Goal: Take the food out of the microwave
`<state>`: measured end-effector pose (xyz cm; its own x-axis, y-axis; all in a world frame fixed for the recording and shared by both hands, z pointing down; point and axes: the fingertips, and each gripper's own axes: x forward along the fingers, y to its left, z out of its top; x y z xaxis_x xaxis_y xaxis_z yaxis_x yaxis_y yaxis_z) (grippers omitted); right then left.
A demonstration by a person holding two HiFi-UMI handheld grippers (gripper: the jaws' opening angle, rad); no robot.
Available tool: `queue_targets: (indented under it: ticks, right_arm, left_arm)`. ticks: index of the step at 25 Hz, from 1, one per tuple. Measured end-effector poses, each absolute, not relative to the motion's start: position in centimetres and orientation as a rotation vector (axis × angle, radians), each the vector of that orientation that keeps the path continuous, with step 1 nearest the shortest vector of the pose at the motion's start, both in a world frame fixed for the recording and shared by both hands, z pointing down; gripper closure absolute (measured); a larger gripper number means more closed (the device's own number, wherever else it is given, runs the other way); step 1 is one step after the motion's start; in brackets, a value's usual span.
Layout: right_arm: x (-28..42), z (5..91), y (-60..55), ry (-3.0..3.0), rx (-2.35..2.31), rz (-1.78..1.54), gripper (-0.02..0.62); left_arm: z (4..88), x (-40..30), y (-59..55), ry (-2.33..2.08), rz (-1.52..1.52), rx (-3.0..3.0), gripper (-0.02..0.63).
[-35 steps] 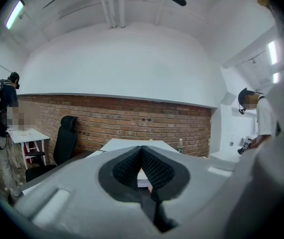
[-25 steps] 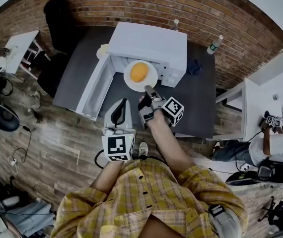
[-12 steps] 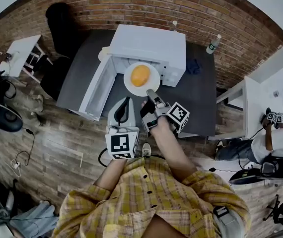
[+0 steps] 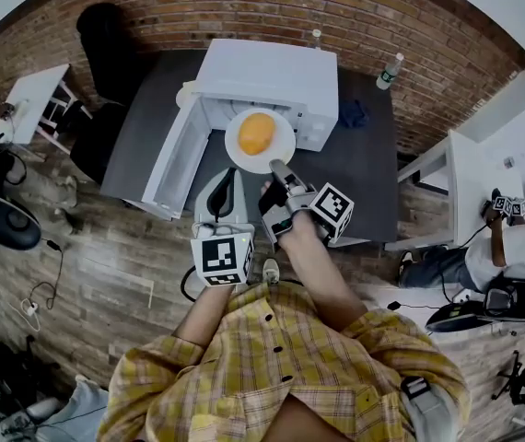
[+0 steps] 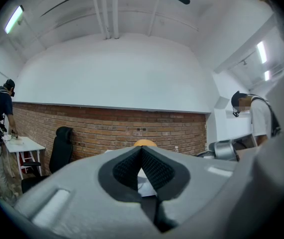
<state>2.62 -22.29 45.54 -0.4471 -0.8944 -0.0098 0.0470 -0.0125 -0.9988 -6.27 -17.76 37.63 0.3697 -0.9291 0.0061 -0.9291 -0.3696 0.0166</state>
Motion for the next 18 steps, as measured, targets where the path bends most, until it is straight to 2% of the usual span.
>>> queue_targets:
  ticks: [18]
  right_arm:
    - [2.4,43.8,-20.7,1.522,-0.904,-1.538,0.575]
  left_arm:
    - [37.1,-6.0,-17.4,-1.725,-0.037,2.615,0.606]
